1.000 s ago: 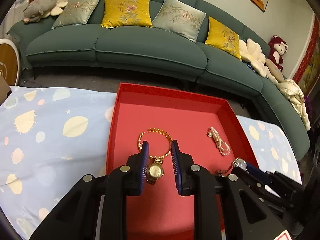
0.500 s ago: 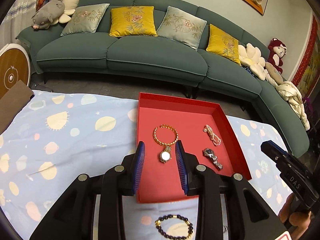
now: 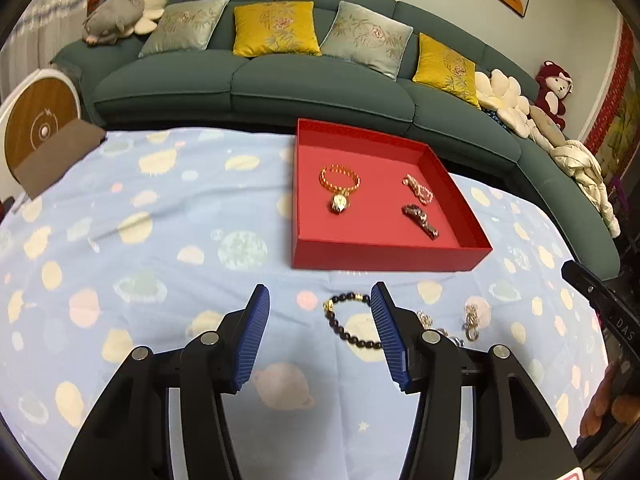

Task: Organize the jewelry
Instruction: 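Grasp the black beaded bracelet with the left tool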

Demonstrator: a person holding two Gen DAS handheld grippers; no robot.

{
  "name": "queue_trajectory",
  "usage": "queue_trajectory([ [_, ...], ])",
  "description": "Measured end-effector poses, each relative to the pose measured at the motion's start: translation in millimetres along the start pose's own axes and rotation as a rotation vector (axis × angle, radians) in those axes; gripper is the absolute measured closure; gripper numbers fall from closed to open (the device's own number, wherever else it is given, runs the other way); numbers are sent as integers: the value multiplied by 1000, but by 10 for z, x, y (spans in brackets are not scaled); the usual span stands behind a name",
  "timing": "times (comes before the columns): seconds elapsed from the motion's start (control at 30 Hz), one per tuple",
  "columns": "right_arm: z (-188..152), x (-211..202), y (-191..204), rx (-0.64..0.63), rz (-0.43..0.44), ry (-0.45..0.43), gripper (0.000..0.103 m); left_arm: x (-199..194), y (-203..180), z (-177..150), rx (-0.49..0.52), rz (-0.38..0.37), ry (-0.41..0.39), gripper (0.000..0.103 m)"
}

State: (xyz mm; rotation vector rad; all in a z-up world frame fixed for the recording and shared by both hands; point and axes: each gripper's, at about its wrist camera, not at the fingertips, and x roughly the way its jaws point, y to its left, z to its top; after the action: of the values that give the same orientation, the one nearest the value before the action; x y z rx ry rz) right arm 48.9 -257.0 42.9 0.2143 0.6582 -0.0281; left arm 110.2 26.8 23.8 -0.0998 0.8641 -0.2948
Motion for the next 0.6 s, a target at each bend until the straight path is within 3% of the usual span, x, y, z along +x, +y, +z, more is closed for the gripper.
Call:
queue_trajectory([
  [0.3,-417,145,44,-54,-14,97,69,219,77,-251,-28,12,29,52],
  [0.6,-575,283,13,-58,-5,146,69,569,-27,-310,-27,10,90,52],
])
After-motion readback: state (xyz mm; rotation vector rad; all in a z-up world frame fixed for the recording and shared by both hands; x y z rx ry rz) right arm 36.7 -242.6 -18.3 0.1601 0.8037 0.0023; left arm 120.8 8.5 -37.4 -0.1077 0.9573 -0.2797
